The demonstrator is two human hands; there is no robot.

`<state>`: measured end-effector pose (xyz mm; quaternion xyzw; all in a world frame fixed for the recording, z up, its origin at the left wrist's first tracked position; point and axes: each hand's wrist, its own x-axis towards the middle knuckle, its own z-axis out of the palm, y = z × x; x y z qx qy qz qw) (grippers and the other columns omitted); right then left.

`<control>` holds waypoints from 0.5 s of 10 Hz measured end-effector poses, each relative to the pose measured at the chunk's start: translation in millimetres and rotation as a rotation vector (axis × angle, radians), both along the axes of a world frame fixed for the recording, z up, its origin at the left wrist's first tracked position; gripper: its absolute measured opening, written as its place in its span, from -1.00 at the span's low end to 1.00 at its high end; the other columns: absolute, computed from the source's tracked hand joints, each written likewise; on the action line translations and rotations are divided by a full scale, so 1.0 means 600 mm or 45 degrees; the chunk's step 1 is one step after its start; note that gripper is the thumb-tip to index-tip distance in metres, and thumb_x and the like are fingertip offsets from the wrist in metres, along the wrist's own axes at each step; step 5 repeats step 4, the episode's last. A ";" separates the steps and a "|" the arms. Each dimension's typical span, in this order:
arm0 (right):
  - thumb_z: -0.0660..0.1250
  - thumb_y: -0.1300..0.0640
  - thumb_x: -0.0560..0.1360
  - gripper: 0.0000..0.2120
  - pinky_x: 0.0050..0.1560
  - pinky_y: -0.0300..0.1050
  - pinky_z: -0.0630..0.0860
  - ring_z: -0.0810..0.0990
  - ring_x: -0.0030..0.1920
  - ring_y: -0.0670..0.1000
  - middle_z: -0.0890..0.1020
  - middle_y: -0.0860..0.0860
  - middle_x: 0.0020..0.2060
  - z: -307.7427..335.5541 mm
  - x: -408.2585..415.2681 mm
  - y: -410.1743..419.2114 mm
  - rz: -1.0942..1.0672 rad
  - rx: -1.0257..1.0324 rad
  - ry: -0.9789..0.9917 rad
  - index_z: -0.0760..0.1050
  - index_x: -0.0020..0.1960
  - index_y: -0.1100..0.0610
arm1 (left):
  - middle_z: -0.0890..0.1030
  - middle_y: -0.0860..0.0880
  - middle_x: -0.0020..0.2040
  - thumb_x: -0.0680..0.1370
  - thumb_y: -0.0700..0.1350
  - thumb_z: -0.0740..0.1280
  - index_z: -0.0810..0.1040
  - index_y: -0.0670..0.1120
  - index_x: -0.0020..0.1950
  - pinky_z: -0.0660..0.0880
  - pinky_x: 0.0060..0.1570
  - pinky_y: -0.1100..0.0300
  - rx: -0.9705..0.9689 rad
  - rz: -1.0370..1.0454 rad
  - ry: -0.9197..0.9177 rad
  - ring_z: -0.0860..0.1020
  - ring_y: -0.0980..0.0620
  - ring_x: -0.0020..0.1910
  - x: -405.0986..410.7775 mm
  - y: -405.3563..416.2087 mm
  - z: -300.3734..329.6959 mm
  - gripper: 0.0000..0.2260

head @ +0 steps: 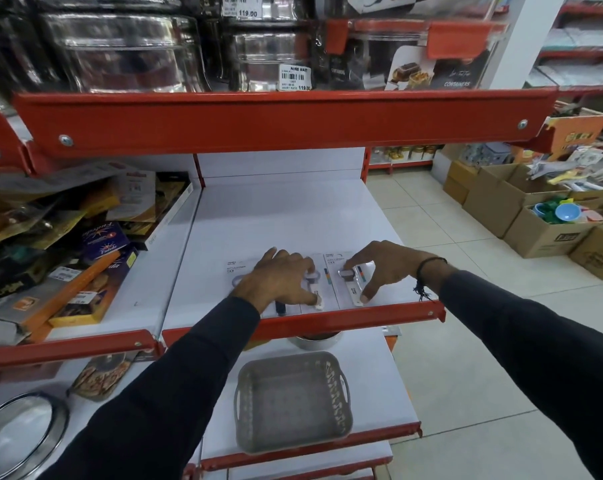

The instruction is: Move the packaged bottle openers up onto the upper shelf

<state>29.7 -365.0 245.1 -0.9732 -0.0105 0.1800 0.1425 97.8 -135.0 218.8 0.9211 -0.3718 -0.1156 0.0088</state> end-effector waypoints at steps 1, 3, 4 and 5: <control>0.61 -0.07 0.31 -0.29 0.46 0.09 0.26 0.38 0.43 0.11 0.46 0.00 0.45 0.007 0.001 0.008 0.005 -0.017 -0.009 0.48 0.41 -0.01 | 0.48 -0.03 0.47 0.41 0.40 0.37 0.39 0.08 0.46 0.17 0.49 -0.15 0.011 -0.002 -0.007 0.40 -0.15 0.42 -0.004 0.001 0.003 -0.29; 0.64 -0.06 0.28 -0.23 0.45 0.14 0.31 0.35 0.44 0.10 0.41 -0.03 0.46 0.032 -0.022 0.034 -0.055 -0.093 -0.052 0.45 0.42 -0.06 | 0.40 -0.05 0.54 0.53 0.26 0.35 0.35 0.06 0.53 0.27 0.46 -0.12 -0.066 0.000 0.020 0.35 -0.14 0.48 -0.030 0.013 0.010 -0.38; 0.58 -0.11 0.34 -0.40 0.34 0.08 0.42 0.44 0.36 0.06 0.51 -0.07 0.38 0.041 -0.050 0.063 -0.067 -0.092 -0.324 0.51 0.34 -0.10 | 0.32 -0.05 0.60 0.61 0.15 0.29 0.31 0.03 0.57 0.30 0.47 -0.10 -0.276 0.009 -0.125 0.32 -0.12 0.53 -0.062 0.041 0.012 -0.45; 0.58 -0.11 0.34 -0.40 0.34 0.08 0.42 0.44 0.36 0.06 0.51 -0.07 0.38 0.041 -0.050 0.063 -0.067 -0.092 -0.324 0.51 0.34 -0.10 | 0.32 -0.05 0.60 0.61 0.15 0.29 0.31 0.03 0.57 0.30 0.47 -0.10 -0.276 0.009 -0.125 0.32 -0.12 0.53 -0.062 0.041 0.012 -0.45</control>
